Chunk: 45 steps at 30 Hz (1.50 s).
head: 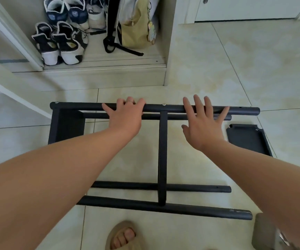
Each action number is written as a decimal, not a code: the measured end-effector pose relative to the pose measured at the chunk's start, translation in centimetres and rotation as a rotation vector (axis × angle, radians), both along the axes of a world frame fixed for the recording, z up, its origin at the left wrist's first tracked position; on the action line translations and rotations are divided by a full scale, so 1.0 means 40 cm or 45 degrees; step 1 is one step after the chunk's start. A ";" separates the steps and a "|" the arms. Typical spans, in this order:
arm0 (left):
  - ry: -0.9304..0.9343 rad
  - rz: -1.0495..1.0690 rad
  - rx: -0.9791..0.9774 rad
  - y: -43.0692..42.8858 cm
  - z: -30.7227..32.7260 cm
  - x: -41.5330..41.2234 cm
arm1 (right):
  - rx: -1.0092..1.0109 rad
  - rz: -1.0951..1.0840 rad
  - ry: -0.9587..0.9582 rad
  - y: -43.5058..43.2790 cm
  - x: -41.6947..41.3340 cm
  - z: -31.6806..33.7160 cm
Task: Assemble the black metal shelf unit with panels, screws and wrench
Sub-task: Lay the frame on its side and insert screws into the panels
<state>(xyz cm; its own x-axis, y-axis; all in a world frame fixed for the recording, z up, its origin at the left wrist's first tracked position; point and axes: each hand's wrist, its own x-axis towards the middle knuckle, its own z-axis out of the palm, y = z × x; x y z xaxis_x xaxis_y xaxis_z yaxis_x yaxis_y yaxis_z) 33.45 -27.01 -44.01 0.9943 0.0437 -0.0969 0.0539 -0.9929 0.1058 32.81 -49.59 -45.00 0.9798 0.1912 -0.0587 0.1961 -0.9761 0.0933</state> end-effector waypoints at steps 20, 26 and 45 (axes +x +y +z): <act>0.075 0.012 -0.098 -0.025 -0.109 0.110 | 0.138 0.192 0.289 -0.060 0.052 -0.089; 0.073 -0.327 -0.209 -0.216 0.000 -0.018 | -0.020 0.145 0.326 -0.251 -0.117 0.053; 0.391 -1.503 0.004 -0.757 -0.033 -0.456 | 0.115 -0.244 0.597 -0.785 -0.727 -0.076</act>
